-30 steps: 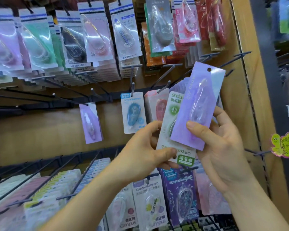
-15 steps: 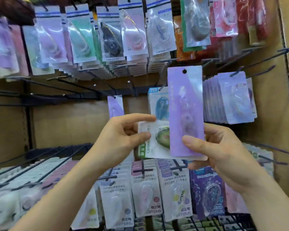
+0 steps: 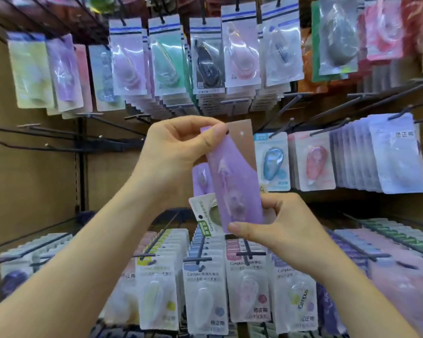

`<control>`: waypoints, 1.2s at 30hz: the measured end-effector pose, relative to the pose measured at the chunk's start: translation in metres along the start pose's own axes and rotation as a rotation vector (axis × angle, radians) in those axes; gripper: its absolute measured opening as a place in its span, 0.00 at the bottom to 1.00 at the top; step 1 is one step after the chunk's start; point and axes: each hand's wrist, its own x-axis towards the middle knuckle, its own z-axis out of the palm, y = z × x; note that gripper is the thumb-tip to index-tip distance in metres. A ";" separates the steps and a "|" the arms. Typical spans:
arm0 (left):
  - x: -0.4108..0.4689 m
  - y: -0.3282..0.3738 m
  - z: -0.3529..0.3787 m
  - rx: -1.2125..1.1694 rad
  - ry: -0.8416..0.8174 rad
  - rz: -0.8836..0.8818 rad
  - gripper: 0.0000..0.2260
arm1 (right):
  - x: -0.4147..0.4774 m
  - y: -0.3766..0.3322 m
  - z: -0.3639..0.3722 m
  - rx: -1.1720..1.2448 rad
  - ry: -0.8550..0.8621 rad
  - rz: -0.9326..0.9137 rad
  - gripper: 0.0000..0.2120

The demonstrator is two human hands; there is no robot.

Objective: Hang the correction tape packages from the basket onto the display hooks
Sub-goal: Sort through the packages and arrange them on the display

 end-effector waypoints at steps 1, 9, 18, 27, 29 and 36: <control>0.001 0.000 -0.006 0.036 -0.016 0.001 0.02 | 0.004 0.001 0.004 -0.014 0.004 0.012 0.07; 0.037 -0.027 -0.047 0.597 0.160 0.070 0.07 | 0.032 -0.008 0.044 0.190 -0.013 0.188 0.08; 0.051 -0.030 -0.046 0.720 0.201 0.092 0.03 | 0.042 -0.006 0.054 0.381 -0.093 0.296 0.13; 0.052 -0.033 -0.053 0.611 0.312 0.100 0.06 | 0.045 -0.009 0.058 0.436 -0.124 0.254 0.13; 0.054 -0.032 -0.053 0.546 0.297 0.037 0.07 | 0.045 -0.009 0.058 0.428 -0.130 0.244 0.14; 0.054 -0.026 -0.050 0.310 0.226 -0.229 0.06 | 0.043 -0.009 0.061 0.436 -0.206 0.256 0.17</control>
